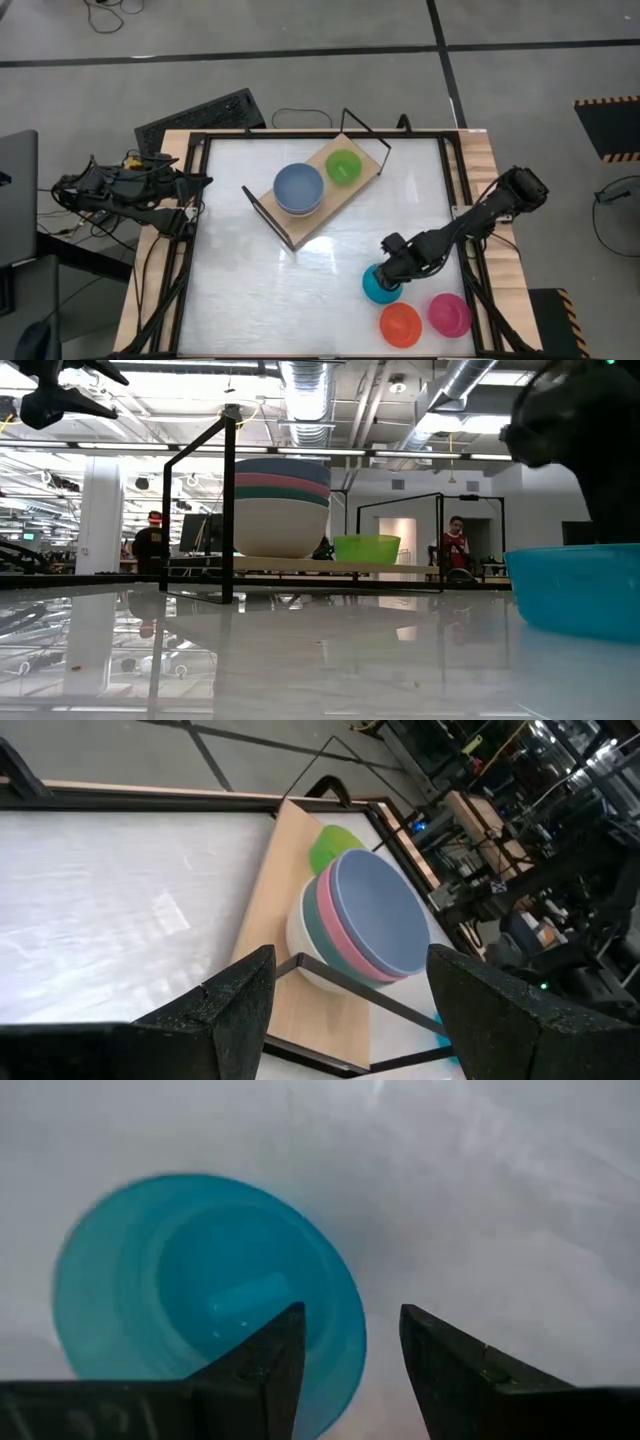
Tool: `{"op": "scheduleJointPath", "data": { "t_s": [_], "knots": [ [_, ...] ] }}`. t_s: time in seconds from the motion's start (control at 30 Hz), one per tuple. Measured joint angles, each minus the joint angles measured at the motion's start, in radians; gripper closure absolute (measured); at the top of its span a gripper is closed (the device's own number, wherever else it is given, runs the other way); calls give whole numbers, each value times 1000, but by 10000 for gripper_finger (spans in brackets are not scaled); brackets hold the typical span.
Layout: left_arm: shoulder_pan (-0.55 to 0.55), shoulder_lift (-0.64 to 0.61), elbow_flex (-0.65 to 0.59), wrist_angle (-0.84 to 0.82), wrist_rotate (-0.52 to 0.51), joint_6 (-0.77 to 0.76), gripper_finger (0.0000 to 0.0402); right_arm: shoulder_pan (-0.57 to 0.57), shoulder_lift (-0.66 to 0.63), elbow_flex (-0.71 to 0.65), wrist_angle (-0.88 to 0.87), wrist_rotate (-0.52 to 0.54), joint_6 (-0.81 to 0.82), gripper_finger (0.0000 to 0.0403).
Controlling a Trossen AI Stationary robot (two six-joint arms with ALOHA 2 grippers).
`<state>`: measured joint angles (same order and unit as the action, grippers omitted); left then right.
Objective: Place and stack bowls onto a shelf
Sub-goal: Stack the light blue bowl on top of the green bowl on the shelf
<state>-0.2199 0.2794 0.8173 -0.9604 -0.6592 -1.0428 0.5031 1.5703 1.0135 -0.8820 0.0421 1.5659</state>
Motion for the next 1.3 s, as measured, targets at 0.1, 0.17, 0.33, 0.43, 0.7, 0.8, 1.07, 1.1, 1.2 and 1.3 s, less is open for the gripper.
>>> {"op": "scheduleJointPath", "data": {
  "t_s": [0.1,0.17,0.33,0.43,0.7,0.8,1.07,1.1,1.2,1.3],
  "knots": [
    [0,0,0,0,0,5,157,0,0,-53,73,-25,30,215],
    [0,0,0,0,0,10,157,0,0,-74,72,-35,71,228],
    [0,0,0,-2,-3,10,157,-8,0,-88,76,-41,107,352],
    [0,0,0,-11,-6,10,157,-28,-1,-87,97,-42,94,380],
    [0,0,0,-25,-7,9,157,-216,-56,12,78,21,-51,380],
    [0,0,0,-25,-7,9,157,-343,-98,82,13,56,-172,380],
    [0,0,0,-29,-10,-7,157,-731,-138,305,-84,102,-524,380],
    [0,0,0,-29,-13,-9,157,-774,-127,330,-82,102,-558,380],
    [0,0,0,-29,-23,-9,157,-889,-81,402,-88,88,-646,380],
    [0,0,0,-30,-30,-9,157,-967,-16,463,-90,52,-711,380]
  ]
}}
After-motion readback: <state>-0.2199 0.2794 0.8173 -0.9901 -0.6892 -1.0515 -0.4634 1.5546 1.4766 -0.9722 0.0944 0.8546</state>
